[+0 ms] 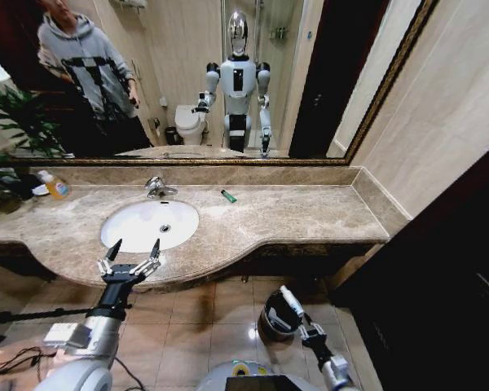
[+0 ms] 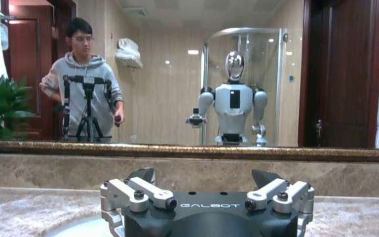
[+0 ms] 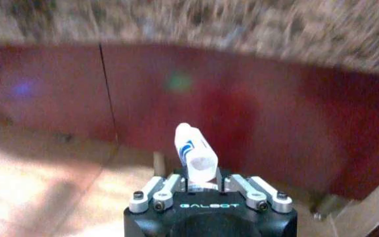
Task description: Pick up the trash from the sink and place it in the trash bin.
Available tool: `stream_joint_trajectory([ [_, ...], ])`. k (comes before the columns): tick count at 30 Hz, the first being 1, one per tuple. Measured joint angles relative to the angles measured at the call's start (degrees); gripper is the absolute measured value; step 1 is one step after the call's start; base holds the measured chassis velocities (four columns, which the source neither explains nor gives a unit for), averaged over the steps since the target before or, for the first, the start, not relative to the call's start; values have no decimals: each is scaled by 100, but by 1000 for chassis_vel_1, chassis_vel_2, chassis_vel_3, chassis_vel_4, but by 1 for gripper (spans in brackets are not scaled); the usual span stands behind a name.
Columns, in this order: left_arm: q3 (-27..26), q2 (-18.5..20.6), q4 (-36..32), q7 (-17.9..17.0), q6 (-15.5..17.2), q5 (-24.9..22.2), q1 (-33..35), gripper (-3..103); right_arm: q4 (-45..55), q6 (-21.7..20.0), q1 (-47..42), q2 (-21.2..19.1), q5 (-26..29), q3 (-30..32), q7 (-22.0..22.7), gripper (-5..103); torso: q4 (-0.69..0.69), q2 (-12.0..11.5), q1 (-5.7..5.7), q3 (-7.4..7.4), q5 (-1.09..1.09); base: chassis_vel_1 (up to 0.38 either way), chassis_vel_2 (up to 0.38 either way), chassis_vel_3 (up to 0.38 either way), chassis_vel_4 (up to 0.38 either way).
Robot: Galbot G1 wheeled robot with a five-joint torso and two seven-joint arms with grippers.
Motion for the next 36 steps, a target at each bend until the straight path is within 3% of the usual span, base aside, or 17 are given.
stream_joint_trajectory([
  [12, 0, 0, 0, 0, 0, 0, 0, 100, -1503, -208, 943, -99, -362, -165, 54, 25, -1, 0, 0, 0, -2, 0, 0, 0, 0],
  [19, 0, 0, 0, 0, 0, 0, 0, 100, -2567, 85, 1472, -107, -502, -186, 161, 25, -1, 0, 0, 0, -2, 0, 0, 0, 0],
  [28, 0, 0, 0, 0, 0, 0, 0, 100, -2655, 97, 1558, -177, -527, -222, 167, 23, -1, 0, -1, 0, -1, 0, 0, 0, 0],
  [36, 0, 0, 0, 0, 0, 0, 0, 100, -2559, 74, 1507, -238, -509, -214, 155, 55, -1, 0, -1, -1, -1, 0, 0, 0, 0],
])
